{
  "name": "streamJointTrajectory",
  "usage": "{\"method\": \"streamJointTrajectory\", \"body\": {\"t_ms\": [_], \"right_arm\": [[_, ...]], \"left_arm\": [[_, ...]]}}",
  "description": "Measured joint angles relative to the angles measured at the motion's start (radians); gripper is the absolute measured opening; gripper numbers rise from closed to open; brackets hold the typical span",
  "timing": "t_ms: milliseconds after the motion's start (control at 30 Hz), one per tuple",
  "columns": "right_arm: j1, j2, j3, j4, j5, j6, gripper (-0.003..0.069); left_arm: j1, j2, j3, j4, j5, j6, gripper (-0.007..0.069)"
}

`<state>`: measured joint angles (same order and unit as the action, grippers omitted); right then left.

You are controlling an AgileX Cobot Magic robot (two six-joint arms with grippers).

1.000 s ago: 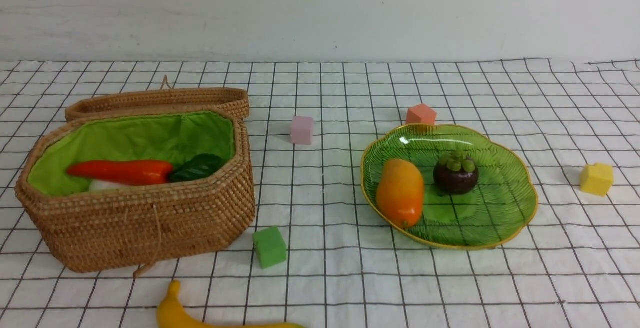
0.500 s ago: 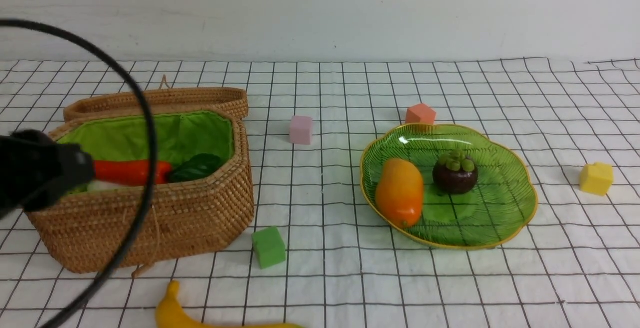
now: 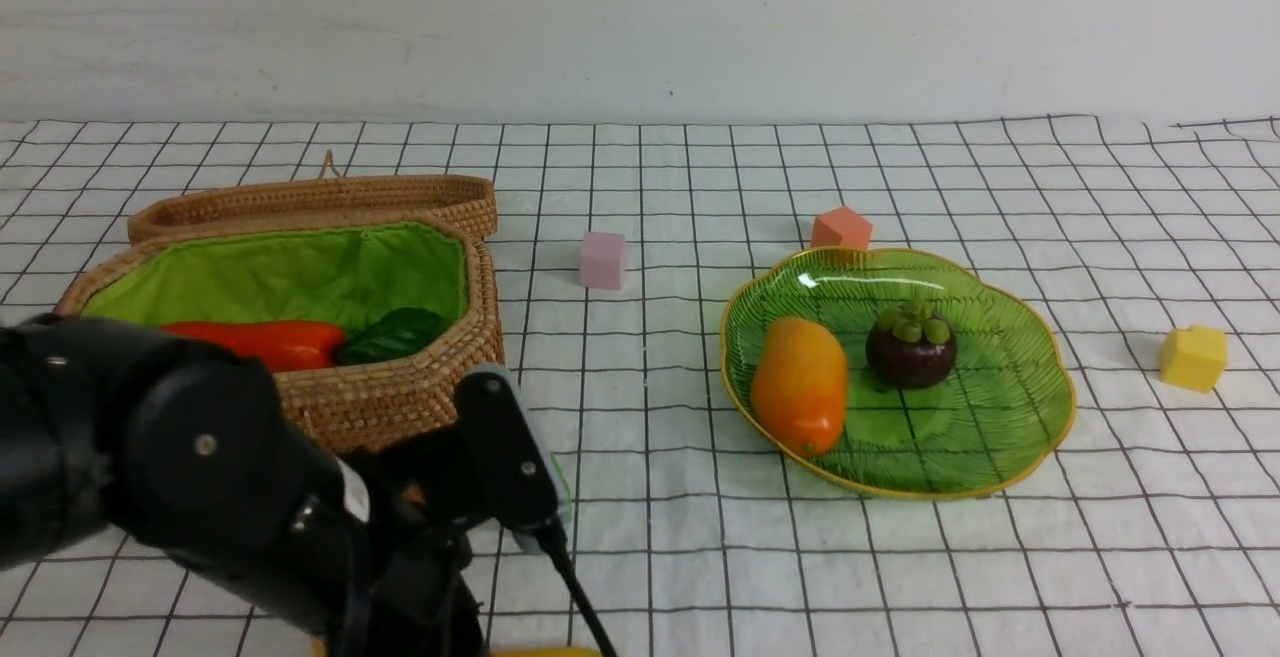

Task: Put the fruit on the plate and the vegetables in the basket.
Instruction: Use the left arm to grab a banana and put it into the right plate

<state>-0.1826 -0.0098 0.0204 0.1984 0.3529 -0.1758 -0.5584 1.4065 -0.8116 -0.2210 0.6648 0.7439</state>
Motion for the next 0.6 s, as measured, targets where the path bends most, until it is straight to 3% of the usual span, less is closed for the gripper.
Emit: {"method": "streamJointTrajectory", "body": {"t_ms": [200, 333, 467, 600], "right_arm": [[0.000, 0.000, 0.000, 0.000, 0.000, 0.000, 0.0123], [0.000, 0.000, 0.000, 0.000, 0.000, 0.000, 0.0127], [0.000, 0.000, 0.000, 0.000, 0.000, 0.000, 0.0132], [0.000, 0.000, 0.000, 0.000, 0.000, 0.000, 0.0139]], "left_arm": [[0.000, 0.149, -0.006, 0.041, -0.037, 0.009, 0.0490], [0.000, 0.240, -0.006, 0.041, -0.041, 0.011, 0.0546], [-0.001, 0.279, -0.045, 0.032, -0.003, 0.009, 0.0494], [-0.001, 0.303, -0.126, -0.014, 0.158, 0.036, 0.0286]]}}
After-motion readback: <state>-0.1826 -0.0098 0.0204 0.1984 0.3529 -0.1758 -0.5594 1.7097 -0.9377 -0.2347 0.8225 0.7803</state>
